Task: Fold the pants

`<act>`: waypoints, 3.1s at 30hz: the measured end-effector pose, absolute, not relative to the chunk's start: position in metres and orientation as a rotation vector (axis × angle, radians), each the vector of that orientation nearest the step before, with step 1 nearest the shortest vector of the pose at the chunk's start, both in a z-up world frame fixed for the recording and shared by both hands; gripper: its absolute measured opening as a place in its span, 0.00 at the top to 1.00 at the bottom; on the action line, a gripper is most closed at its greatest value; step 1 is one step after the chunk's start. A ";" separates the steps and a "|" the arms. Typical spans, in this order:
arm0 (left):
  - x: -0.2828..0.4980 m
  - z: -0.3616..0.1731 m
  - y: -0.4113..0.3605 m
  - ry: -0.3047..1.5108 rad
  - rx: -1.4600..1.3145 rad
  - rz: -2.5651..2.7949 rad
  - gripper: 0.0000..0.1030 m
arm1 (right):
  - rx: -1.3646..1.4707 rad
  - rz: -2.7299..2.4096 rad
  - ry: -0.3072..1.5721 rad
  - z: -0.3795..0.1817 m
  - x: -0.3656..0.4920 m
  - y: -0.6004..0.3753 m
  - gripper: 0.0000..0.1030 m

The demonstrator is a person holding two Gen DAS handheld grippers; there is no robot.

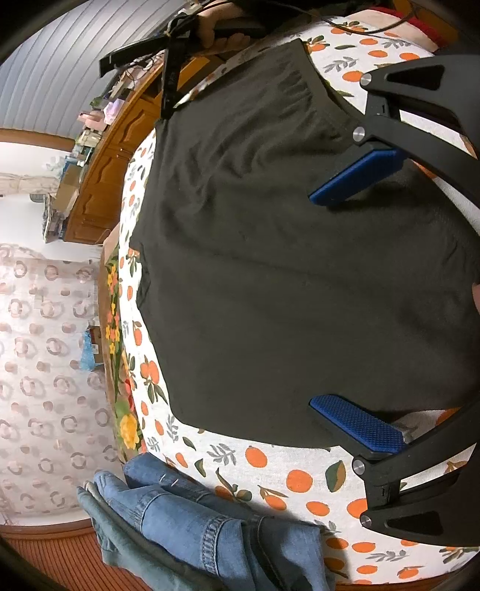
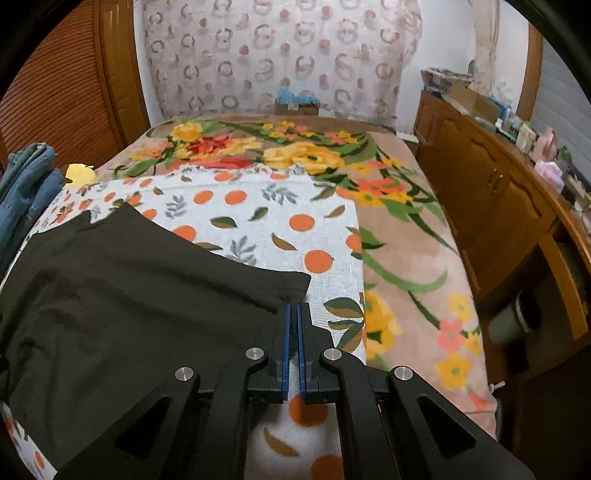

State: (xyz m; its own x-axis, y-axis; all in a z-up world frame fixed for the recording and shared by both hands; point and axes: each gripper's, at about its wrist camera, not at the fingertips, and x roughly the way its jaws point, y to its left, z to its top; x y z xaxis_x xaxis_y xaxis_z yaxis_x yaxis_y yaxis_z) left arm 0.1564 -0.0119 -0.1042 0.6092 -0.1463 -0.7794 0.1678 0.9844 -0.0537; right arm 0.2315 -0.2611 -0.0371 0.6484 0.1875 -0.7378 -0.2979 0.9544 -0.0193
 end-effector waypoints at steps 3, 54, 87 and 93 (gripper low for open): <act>0.152 -0.101 -0.009 0.881 0.006 -0.183 0.00 | -0.154 0.277 0.786 -0.026 0.207 -0.265 0.93; 0.079 -0.066 0.007 0.799 -0.014 -0.249 0.95 | -0.033 0.482 0.681 -0.049 0.041 -0.280 0.42; 0.148 0.022 -0.187 0.706 0.145 -0.600 0.94 | 0.062 0.414 0.649 -0.051 0.030 -0.357 0.42; 0.153 0.014 -0.171 0.701 0.166 -0.513 0.44 | 0.053 0.427 0.650 -0.051 0.034 -0.352 0.42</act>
